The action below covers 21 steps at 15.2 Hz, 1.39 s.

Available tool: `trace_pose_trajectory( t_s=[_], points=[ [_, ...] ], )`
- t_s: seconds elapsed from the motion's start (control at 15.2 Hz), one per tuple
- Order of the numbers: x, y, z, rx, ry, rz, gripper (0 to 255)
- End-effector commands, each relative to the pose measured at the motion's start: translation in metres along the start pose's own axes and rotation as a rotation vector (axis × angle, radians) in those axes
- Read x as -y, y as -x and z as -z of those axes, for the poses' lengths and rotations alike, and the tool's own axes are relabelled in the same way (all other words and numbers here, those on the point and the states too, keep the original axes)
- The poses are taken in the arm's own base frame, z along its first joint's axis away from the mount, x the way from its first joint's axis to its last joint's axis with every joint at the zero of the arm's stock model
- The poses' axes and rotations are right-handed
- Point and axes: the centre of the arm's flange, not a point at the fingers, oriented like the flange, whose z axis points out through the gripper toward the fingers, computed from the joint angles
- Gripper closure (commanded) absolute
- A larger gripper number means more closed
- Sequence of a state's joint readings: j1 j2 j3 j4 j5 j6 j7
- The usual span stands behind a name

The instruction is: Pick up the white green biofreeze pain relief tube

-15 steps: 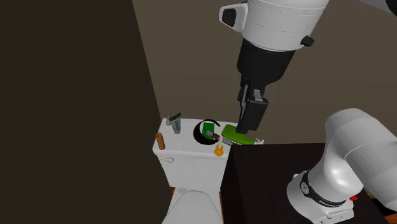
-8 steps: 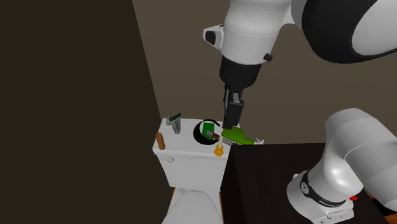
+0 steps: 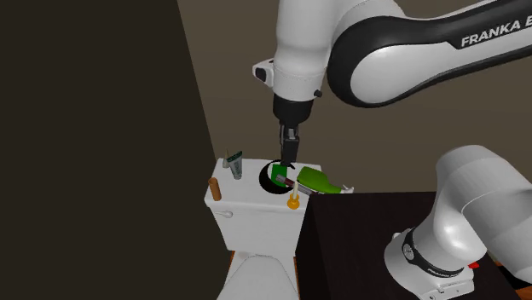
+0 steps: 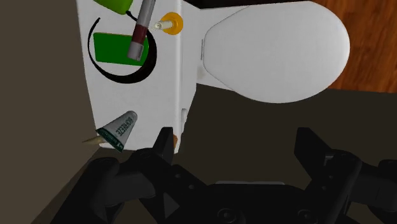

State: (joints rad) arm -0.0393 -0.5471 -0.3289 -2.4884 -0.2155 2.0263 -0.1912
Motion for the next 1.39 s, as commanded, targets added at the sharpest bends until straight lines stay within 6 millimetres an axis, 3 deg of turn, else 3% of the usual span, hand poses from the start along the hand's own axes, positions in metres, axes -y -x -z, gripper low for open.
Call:
trace_pose_trajectory(
  t_s=[0.0, 1.32],
  points=[
    [-0.017, -0.009, -0.021, -0.002, 0.001, 0.029, 0],
    [-0.168, -0.123, -0.205, -0.006, -0.001, 0.299, 0]
  ],
)
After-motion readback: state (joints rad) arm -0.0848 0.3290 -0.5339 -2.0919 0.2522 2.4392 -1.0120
